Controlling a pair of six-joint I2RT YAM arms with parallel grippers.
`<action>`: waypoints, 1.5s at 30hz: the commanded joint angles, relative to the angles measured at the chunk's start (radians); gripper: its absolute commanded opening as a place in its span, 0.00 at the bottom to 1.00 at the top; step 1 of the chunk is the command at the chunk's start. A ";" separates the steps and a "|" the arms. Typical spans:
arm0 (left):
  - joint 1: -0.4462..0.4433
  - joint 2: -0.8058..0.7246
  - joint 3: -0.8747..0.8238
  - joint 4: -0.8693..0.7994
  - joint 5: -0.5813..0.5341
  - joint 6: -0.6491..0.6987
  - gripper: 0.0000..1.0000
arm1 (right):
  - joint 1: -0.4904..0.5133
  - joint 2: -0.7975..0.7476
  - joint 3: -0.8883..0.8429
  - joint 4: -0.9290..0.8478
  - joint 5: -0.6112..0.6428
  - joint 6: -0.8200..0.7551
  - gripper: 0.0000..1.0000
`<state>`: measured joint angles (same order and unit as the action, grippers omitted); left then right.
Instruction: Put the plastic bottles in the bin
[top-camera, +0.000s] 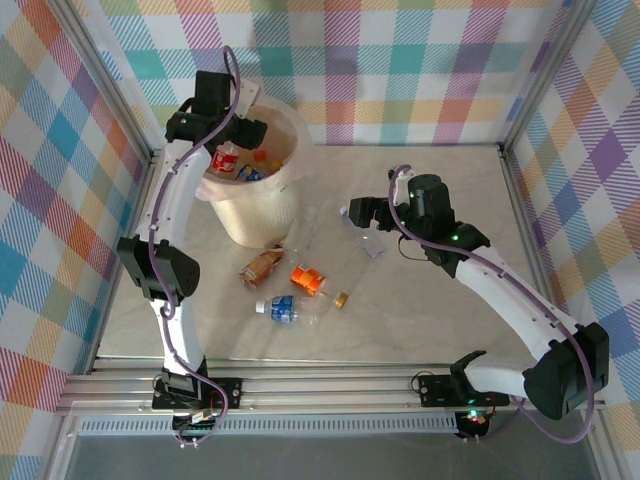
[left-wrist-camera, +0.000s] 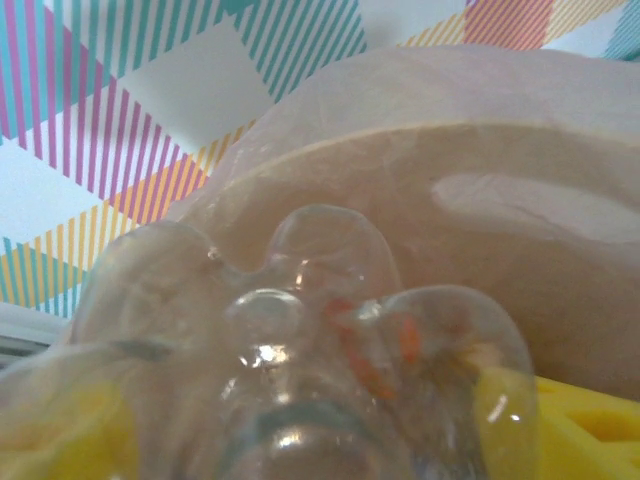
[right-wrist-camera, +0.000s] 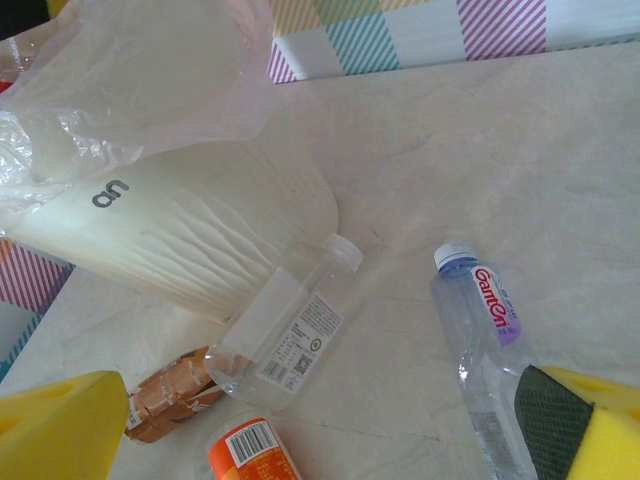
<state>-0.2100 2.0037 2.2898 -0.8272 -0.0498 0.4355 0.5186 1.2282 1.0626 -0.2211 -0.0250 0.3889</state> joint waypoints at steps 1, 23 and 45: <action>-0.009 -0.016 0.032 -0.021 0.050 -0.031 0.75 | 0.005 -0.005 0.030 -0.016 0.019 0.015 1.00; 0.040 -0.399 -0.487 0.355 -0.107 -0.418 0.53 | 0.005 0.004 0.021 -0.015 -0.003 0.016 1.00; 0.083 -0.440 -0.813 0.614 -0.100 -0.576 0.71 | 0.004 0.006 0.022 -0.080 0.056 0.016 1.00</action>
<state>-0.1383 1.5845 1.4918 -0.2333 -0.1513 -0.1112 0.5186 1.2278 1.0622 -0.2573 -0.0063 0.3897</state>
